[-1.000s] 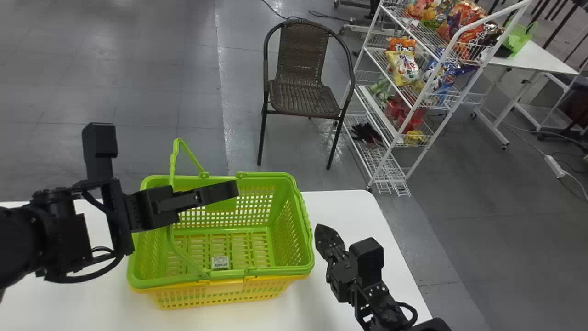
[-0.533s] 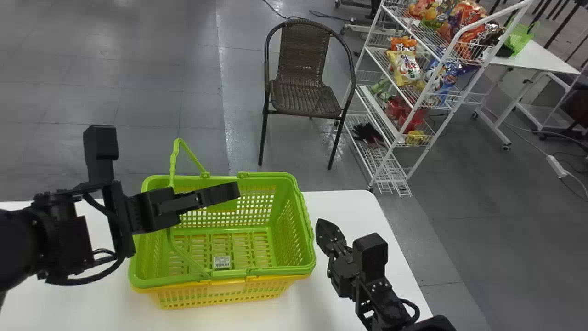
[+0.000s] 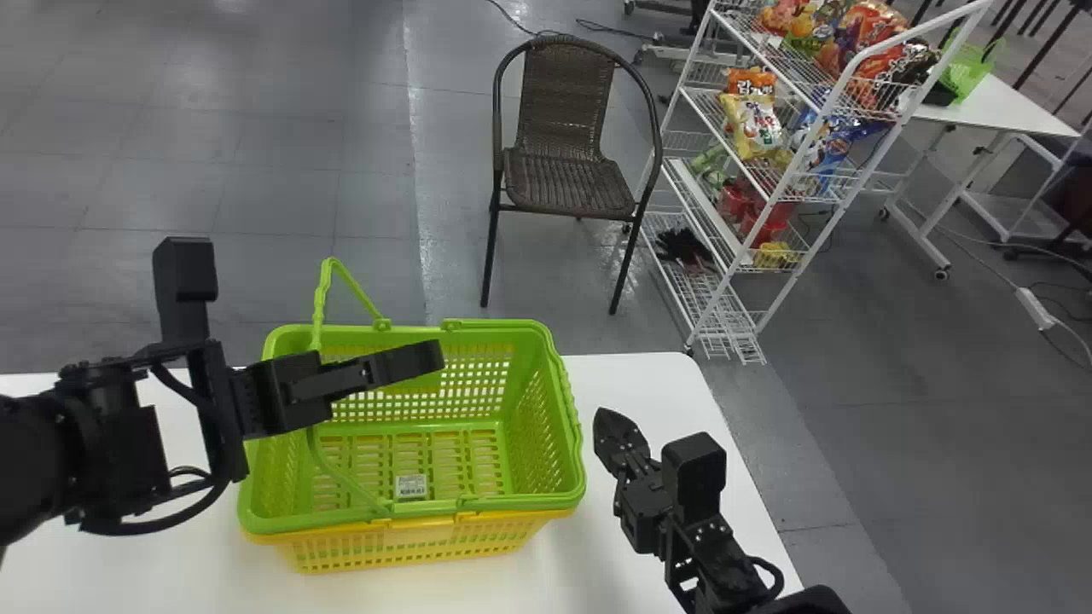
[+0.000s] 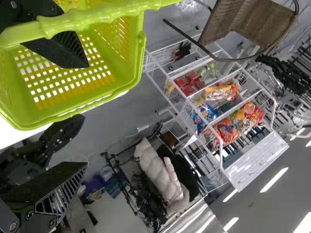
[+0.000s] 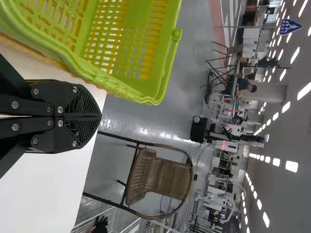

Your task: Grasp handle with right gripper to insert into left gripper then lift and swing left to center

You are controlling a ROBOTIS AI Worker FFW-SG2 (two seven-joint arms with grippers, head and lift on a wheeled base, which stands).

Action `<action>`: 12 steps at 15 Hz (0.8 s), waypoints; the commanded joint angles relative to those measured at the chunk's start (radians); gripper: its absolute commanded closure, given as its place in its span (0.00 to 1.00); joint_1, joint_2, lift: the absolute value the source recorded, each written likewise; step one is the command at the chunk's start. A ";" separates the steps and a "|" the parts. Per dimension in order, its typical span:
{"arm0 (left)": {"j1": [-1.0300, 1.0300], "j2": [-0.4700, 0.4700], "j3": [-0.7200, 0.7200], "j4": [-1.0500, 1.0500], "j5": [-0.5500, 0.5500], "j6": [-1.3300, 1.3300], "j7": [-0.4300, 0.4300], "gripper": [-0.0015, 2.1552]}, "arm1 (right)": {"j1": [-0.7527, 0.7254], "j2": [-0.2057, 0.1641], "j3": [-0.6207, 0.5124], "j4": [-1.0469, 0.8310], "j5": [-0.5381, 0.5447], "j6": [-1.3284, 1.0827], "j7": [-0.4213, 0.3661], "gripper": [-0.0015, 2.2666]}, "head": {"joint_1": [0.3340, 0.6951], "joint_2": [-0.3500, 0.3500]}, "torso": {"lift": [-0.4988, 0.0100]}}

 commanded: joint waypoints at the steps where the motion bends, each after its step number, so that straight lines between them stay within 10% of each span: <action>1: 0.000 0.000 0.000 0.001 0.000 0.000 -0.001 0.04 | -0.006 0.001 0.007 0.012 0.001 0.003 0.000 0.96 | 1.00 0.09 | 0.98; 12: 0.006 0.000 0.001 0.000 0.006 0.000 -0.006 0.04 | -0.035 0.003 0.036 0.041 0.000 0.012 0.000 0.96 | 1.00 0.11 | 0.98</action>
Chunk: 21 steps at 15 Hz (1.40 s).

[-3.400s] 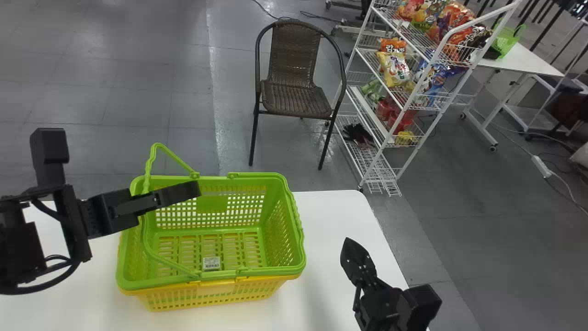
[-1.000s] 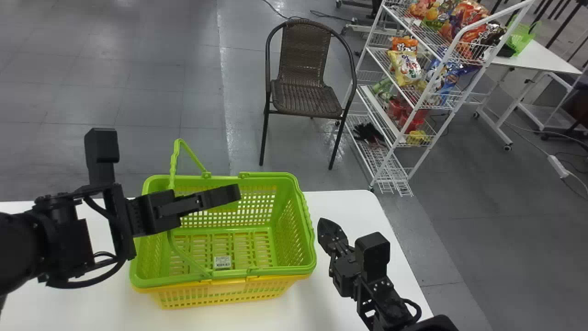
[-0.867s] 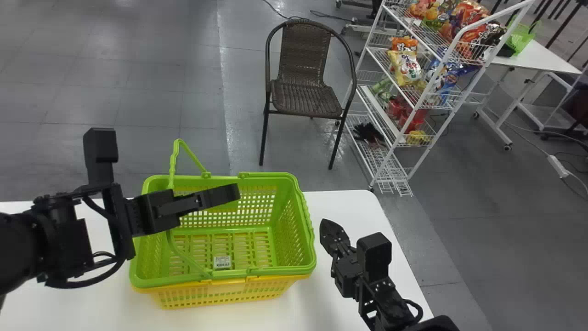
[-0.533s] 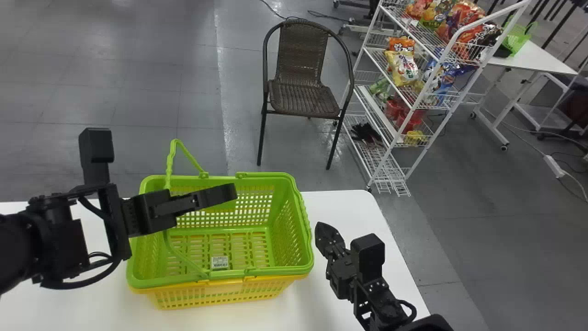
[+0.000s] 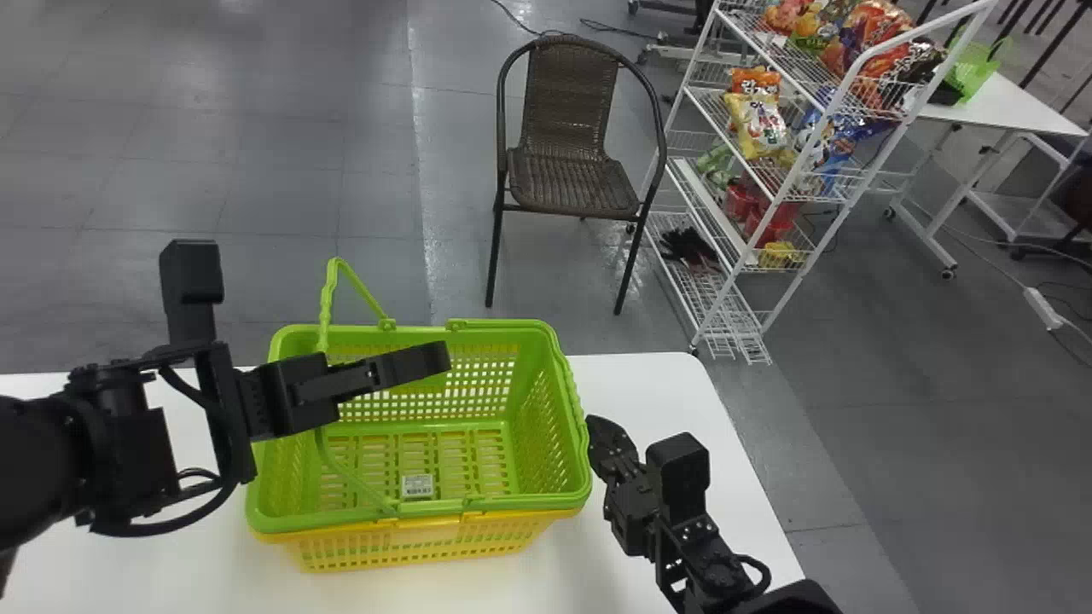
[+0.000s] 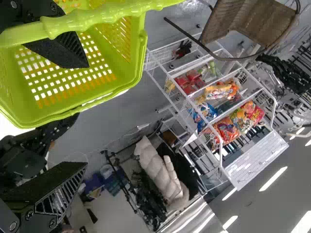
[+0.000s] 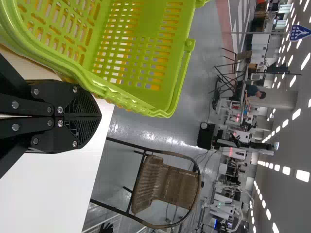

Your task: Grasp handle with right gripper to insert into left gripper then lift and swing left to center

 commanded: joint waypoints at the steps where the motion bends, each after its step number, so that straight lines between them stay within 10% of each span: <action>1: 0.003 0.000 0.000 0.000 0.002 0.000 -0.002 0.04 | 0.002 -0.002 -0.004 -0.017 -0.012 0.003 0.000 0.96 | 1.00 0.11 | 0.98; 21: -0.060 -0.031 -0.028 0.084 -0.019 -0.037 -0.002 0.04 | 0.015 0.011 0.097 -0.190 -0.052 0.113 -0.001 0.95 | 1.00 0.19 | 0.98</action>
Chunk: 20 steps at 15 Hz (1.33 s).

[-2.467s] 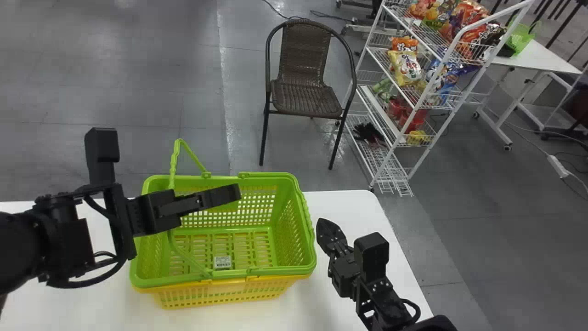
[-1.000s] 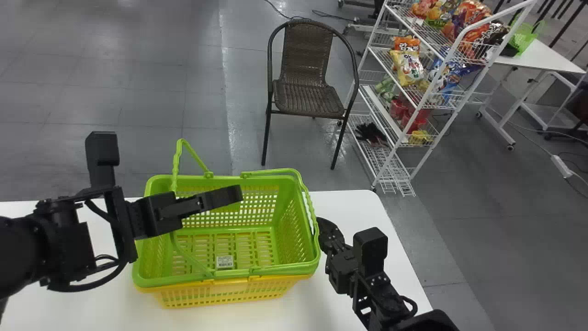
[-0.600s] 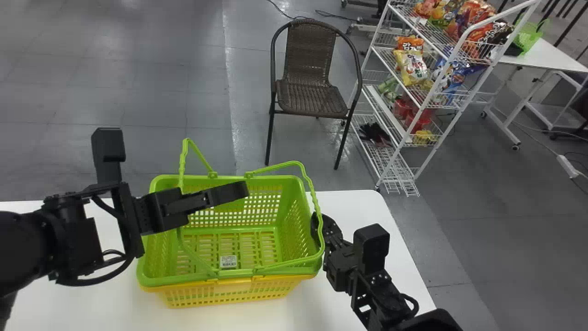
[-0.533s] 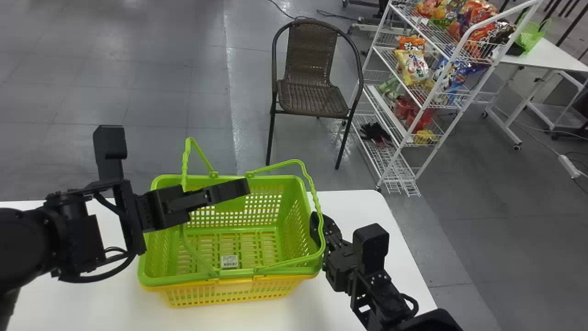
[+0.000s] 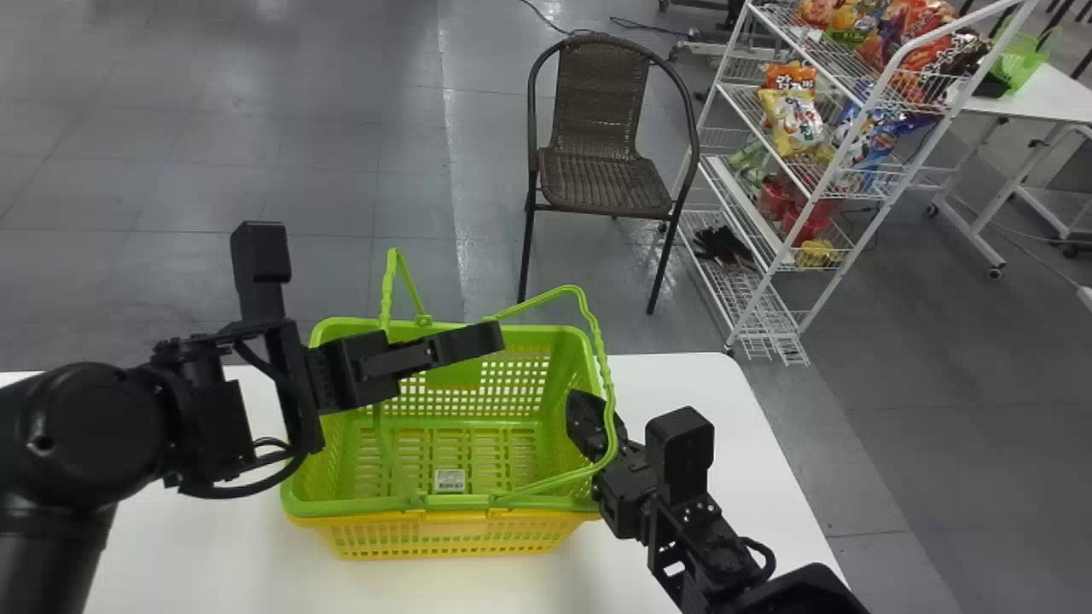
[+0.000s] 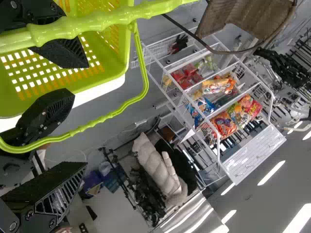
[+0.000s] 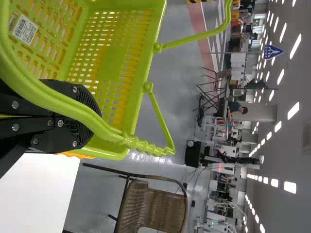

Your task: Grasp handle with right gripper to insert into left gripper then lift and swing left to center

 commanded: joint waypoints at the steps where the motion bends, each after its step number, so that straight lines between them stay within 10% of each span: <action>1: -0.002 -0.005 -0.001 0.021 -0.002 -0.008 -0.004 0.04 | -0.008 0.001 0.017 -0.012 0.001 0.018 -0.003 0.95 | 1.00 0.20 | 0.98; 20: -0.024 -0.012 -0.030 0.059 -0.012 -0.054 0.002 0.04 | -0.055 0.035 0.143 -0.050 0.046 0.085 -0.015 0.95 | 1.00 0.31 | 0.98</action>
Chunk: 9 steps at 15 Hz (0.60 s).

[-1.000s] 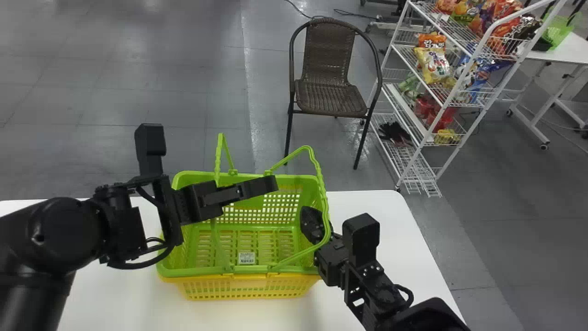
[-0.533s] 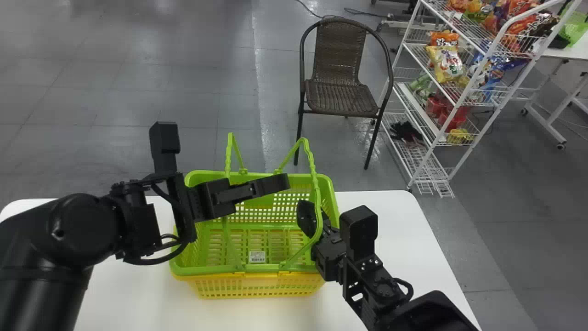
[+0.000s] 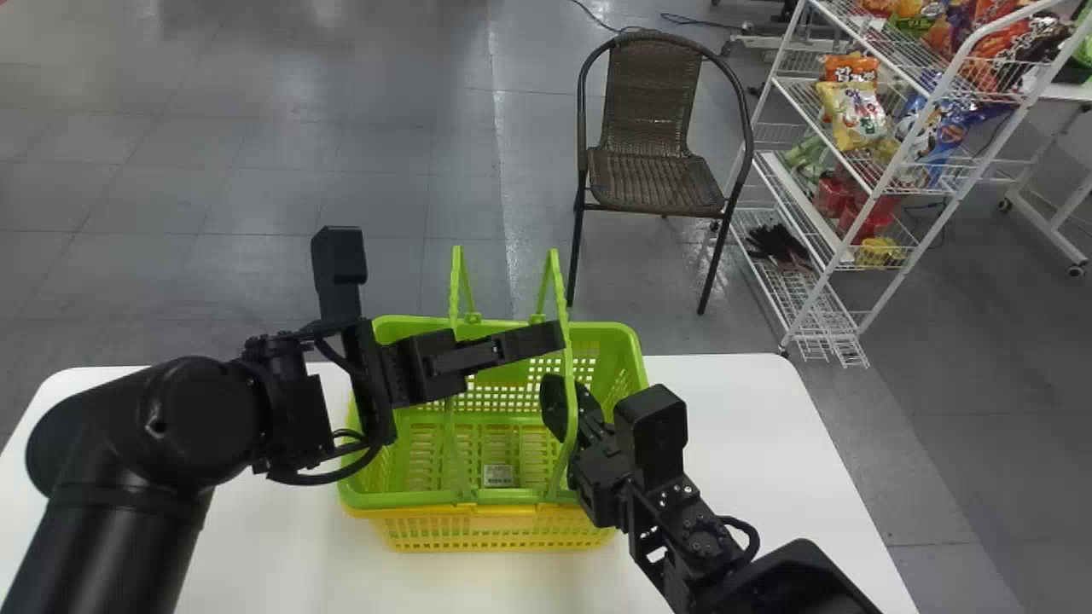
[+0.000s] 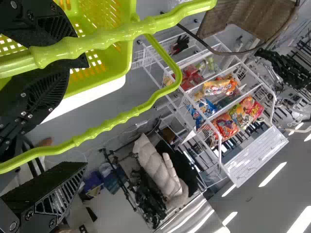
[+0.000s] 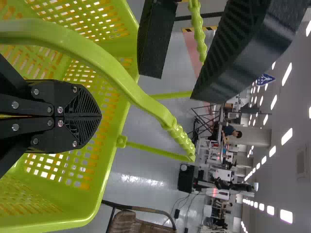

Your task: Grasp handle with right gripper to insert into left gripper then lift and swing left to center

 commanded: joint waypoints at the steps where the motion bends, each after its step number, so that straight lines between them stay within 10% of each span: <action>1: -0.002 -0.003 -0.004 0.008 -0.004 -0.013 -0.001 0.04 | -0.005 0.001 0.016 0.011 0.007 -0.003 0.000 0.95 | 1.00 0.31 | 0.98; 9: -0.002 -0.003 -0.015 0.015 0.001 -0.022 -0.007 0.04 | 0.001 -0.002 0.027 0.012 0.018 -0.027 0.000 0.95 | 1.00 0.34 | 0.98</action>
